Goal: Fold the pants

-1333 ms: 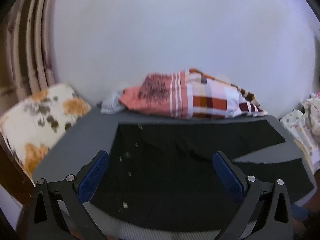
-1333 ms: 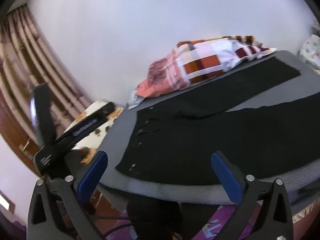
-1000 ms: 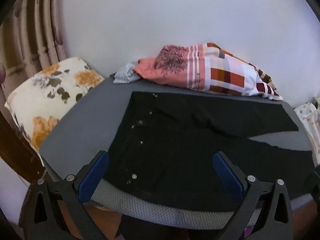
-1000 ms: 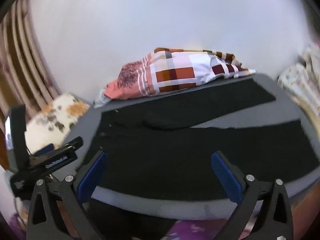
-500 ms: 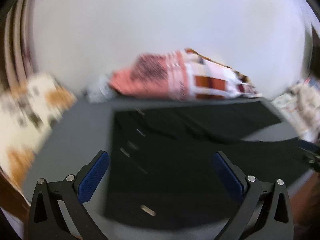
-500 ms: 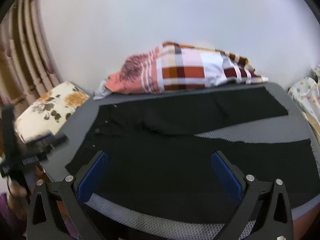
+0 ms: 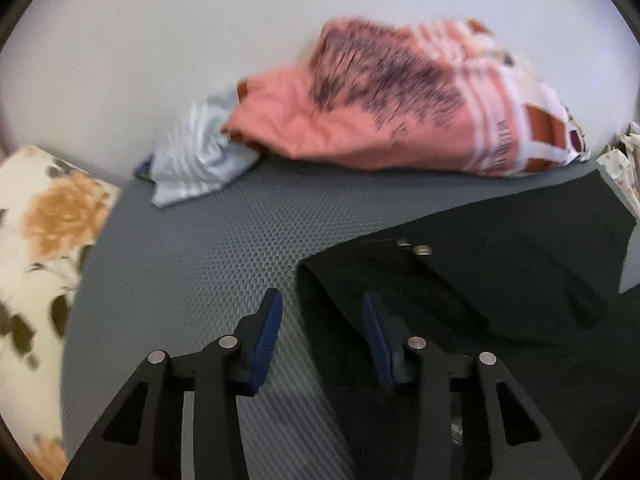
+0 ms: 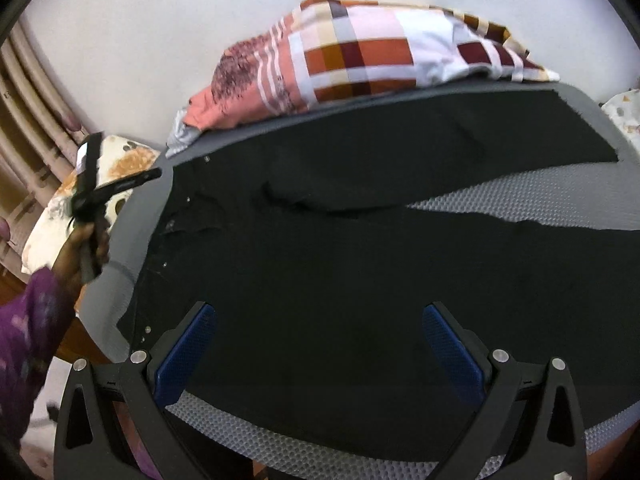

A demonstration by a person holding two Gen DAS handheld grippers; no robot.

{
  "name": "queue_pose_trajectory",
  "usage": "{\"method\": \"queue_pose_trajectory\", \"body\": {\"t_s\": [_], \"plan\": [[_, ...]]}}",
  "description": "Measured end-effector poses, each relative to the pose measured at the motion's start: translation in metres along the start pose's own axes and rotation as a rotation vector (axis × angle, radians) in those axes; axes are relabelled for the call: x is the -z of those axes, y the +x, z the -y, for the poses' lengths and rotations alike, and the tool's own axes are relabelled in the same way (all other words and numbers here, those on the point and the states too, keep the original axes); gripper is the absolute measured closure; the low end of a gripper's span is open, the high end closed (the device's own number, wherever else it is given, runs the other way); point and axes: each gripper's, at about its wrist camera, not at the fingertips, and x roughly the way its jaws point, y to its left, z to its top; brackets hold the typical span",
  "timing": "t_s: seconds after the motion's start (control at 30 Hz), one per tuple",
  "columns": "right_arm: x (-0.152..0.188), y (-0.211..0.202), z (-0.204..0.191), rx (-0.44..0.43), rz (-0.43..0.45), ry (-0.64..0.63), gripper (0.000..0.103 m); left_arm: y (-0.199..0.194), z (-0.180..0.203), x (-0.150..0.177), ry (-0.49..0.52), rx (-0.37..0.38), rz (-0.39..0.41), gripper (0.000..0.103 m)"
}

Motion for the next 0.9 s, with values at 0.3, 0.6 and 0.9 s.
{"method": "queue_pose_trajectory", "body": {"t_s": [0.3,0.6,0.9], "plan": [[-0.009,0.020,0.009,0.050,-0.032,0.014,0.000,0.072,-0.017,-0.052,-0.039,0.269,-0.108,0.045],[-0.028,0.034,0.004,-0.015,-0.028,0.031,0.000,0.046,-0.015,-0.036,-0.225,0.246,-0.048,0.088],[-0.122,0.085,0.009,-0.431,-0.085,0.297,0.000,-0.079,0.051,0.002,-0.126,0.281,0.161,0.088]]}}
